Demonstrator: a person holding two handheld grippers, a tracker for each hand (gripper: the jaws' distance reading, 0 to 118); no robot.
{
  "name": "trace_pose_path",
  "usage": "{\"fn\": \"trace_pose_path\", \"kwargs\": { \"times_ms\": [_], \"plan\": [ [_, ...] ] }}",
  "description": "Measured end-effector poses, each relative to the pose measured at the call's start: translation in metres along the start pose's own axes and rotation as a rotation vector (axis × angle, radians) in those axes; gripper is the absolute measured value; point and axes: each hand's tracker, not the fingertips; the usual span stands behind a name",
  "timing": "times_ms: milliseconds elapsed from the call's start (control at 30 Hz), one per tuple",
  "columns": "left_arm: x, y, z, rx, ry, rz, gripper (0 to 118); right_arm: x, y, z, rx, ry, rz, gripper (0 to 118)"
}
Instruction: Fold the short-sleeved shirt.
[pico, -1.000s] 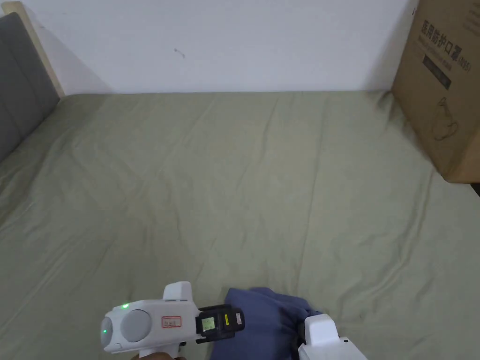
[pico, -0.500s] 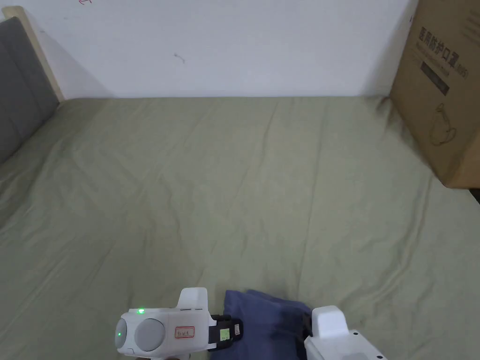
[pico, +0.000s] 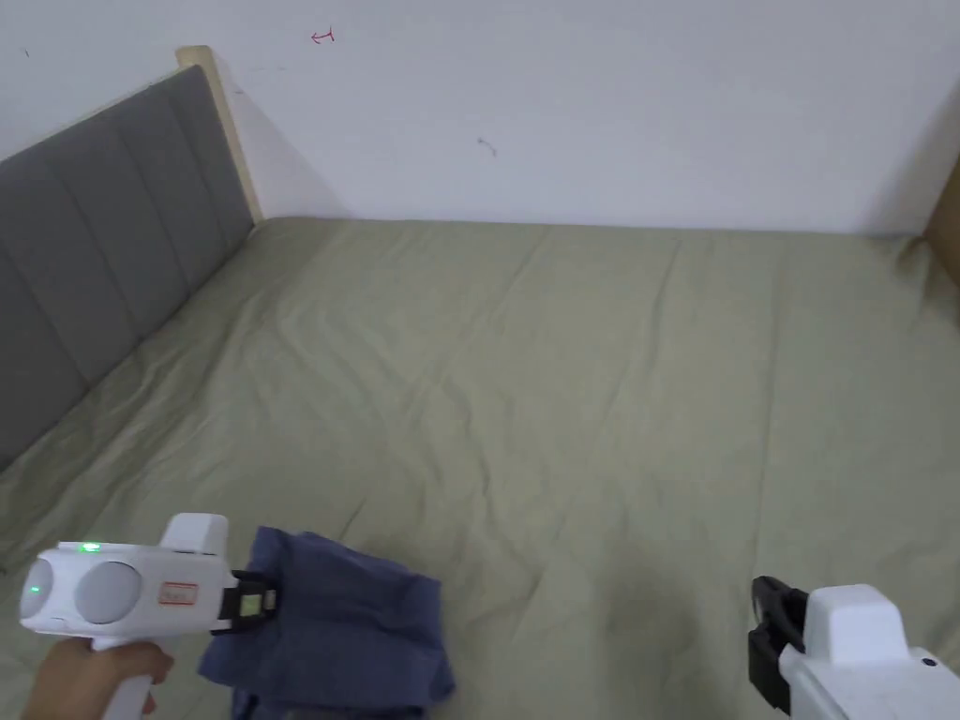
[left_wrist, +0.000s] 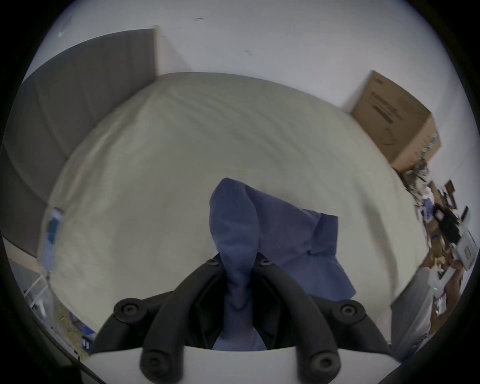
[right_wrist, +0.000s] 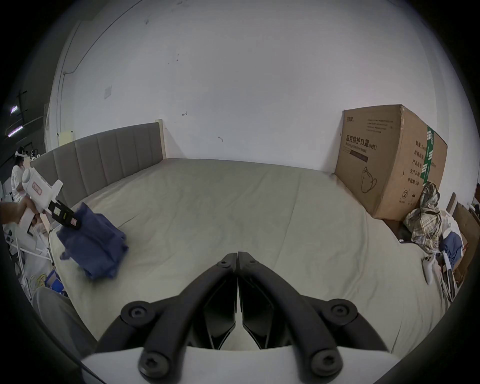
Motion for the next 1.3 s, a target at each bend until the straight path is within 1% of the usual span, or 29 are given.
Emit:
{"fn": "trace_pose_path", "kwargs": {
  "times_ms": [67,100,167,200,267,333,367,400,467,500,567,633,667,700,800,867,1000,1100,1267,1300],
  "plan": [
    [-0.035,0.007,0.000,-0.014,0.053,0.033,14,-0.006,0.004,-0.002,0.002,-0.008,0.016,0],
    [-0.050,0.009,-0.001,-0.023,0.089,0.053,14,-0.010,0.005,-0.004,0.003,-0.015,0.037,0],
    [-0.078,0.012,-0.004,-0.049,0.114,0.103,14,-0.017,0.008,-0.006,-0.001,-0.016,0.055,0],
    [-0.082,0.013,-0.003,-0.057,0.130,0.137,14,-0.018,0.008,-0.008,-0.009,-0.013,0.062,0],
    [-0.088,0.012,-0.006,-0.085,0.180,0.108,14,-0.018,0.008,-0.012,-0.019,-0.015,0.067,0],
    [-0.087,0.012,-0.010,-0.089,0.186,0.098,15,-0.020,0.008,-0.014,-0.029,-0.024,0.080,0],
    [-0.086,0.012,-0.012,-0.088,0.164,0.112,16,-0.019,0.008,-0.014,-0.031,-0.024,0.080,0],
    [-0.083,0.011,-0.014,-0.091,0.172,0.128,21,-0.015,0.007,-0.016,-0.033,-0.025,0.077,0],
    [-0.079,0.013,-0.014,-0.096,0.197,0.134,47,-0.012,0.009,-0.016,-0.034,-0.028,0.068,0],
    [-0.076,0.013,-0.013,-0.098,0.206,0.135,47,-0.010,0.011,-0.013,-0.030,-0.028,0.065,0],
    [-0.069,0.015,-0.001,-0.075,0.246,0.153,57,-0.013,0.020,-0.003,-0.013,-0.031,0.052,0],
    [-0.063,0.018,0.015,0.026,0.253,0.149,89,-0.008,0.026,0.006,0.008,-0.031,0.036,0],
    [-0.055,0.021,0.027,0.069,0.249,0.139,99,-0.006,0.030,0.012,0.022,-0.038,0.033,0],
    [-0.048,0.023,0.038,0.116,0.250,0.136,104,-0.004,0.035,0.017,0.035,-0.043,0.032,0],
    [-0.016,0.031,0.079,0.252,0.250,0.105,104,0.008,0.051,0.037,0.099,-0.047,0.011,0],
    [0.009,0.038,0.109,0.372,0.257,0.086,104,0.015,0.065,0.051,0.145,-0.053,0.011,0],
    [0.073,0.037,0.171,0.583,0.299,0.059,103,0.030,0.092,0.082,0.232,-0.078,0.004,0],
    [0.124,0.029,0.210,0.722,0.298,0.004,103,0.039,0.110,0.104,0.278,-0.114,0.024,0],
    [0.204,0.007,0.237,0.921,0.269,-0.087,103,0.055,0.127,0.135,0.359,-0.178,0.034,0],
    [0.217,0.002,0.239,0.950,0.254,-0.082,103,0.057,0.128,0.139,0.374,-0.187,0.034,0]
  ]
}}
